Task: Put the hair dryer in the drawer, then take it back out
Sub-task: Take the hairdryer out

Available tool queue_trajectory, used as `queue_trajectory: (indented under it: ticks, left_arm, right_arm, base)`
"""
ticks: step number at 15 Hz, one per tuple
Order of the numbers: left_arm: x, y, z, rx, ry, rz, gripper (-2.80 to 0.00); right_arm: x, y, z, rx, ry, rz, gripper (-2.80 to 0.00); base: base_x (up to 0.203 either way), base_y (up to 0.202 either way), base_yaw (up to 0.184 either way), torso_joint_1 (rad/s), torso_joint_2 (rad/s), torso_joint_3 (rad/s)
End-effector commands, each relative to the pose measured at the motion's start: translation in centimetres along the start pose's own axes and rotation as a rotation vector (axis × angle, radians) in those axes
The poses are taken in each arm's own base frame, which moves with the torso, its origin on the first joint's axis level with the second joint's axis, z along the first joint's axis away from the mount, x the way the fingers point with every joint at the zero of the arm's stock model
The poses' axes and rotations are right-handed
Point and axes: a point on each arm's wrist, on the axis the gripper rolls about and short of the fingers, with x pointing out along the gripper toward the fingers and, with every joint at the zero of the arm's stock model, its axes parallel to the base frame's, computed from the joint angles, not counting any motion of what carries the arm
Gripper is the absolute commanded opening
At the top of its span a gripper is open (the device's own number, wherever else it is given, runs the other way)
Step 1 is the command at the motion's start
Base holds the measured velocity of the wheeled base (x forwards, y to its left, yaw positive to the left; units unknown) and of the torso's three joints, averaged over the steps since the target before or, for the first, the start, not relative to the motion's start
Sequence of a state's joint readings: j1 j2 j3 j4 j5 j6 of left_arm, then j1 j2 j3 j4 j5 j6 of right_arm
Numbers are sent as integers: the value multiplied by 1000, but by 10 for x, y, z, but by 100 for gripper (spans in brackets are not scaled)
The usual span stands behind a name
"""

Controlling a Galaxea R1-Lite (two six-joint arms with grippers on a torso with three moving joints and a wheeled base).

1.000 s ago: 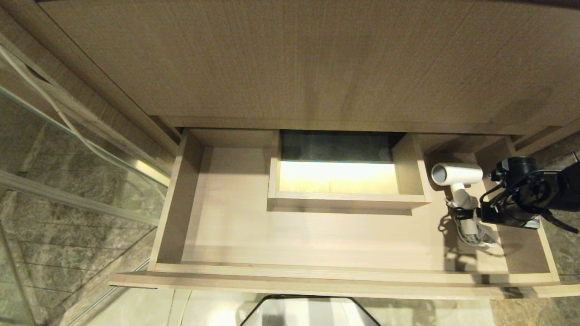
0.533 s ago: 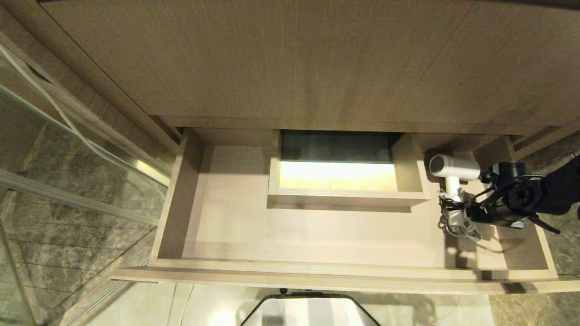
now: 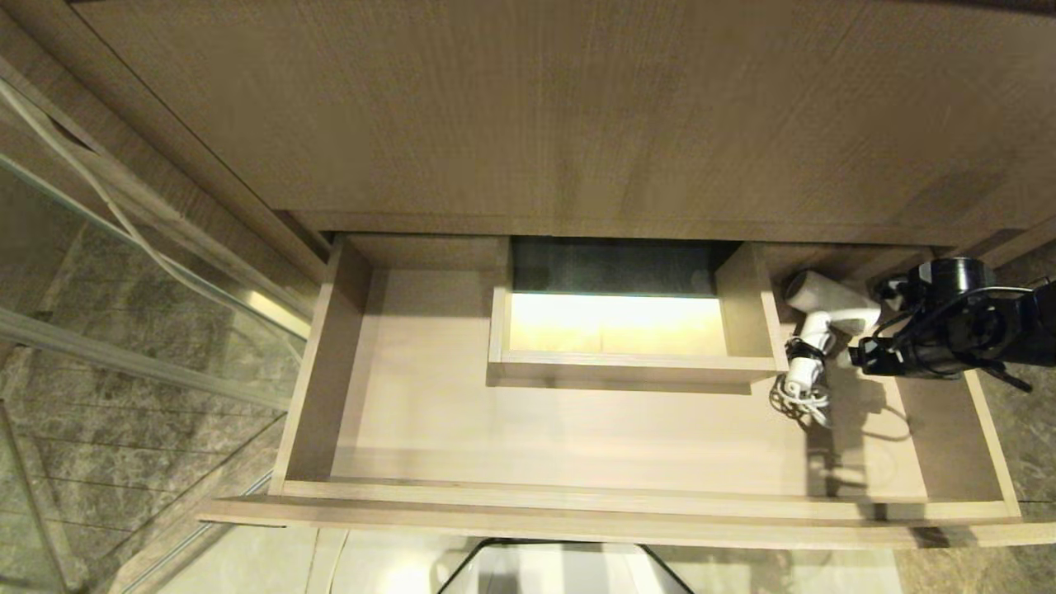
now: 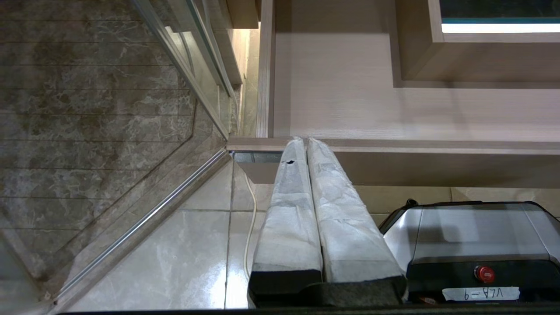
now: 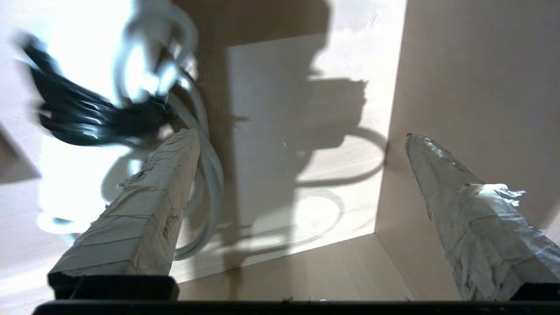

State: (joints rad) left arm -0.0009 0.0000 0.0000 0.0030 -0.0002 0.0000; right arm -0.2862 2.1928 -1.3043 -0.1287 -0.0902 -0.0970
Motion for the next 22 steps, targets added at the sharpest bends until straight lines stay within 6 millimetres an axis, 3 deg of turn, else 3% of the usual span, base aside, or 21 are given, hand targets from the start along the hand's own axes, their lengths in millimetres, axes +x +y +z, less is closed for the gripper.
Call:
queue_trajectory:
  ticks: [1,6,7,10,12,16,22]
  left_arm:
    - [0,0,0,0,2,-1,-280]
    - [0,0,0,0,2,-1,-280]
    - [0,0,0,0,2,-1,-280]
    - [0,0,0,0,2,-1,-280]
    - [0,0,0,0,2,-1,-280]
    - [0,0,0,0,2,-1,-280]
    - [0,0,0,0,2,-1,-280]
  right_arm:
    - [-7,-1,5,1,-20,-4,0]
    - [-8,-2,4,-4,-22,0,0]
    - [-18,-2,3,-15,-26,10,0]
    - [-85,-9,12,-41,-140,28,0]
    - [-99,-7,14,28,-180,143,0]
    - [-99,-7,15,30,-182,145,0]
    - [-72,0,8,77,-145,190,0]
  base:
    - [0,0,0,0,0,0]
    - [0,0,0,0,0,0]
    - [0,0,0,0,0,0]
    - [0,0,0,0,0,0]
    - [0,0,0,0,0,0]
    - [0,0,0,0,0,0]
    - [0,0,0,0,0,0]
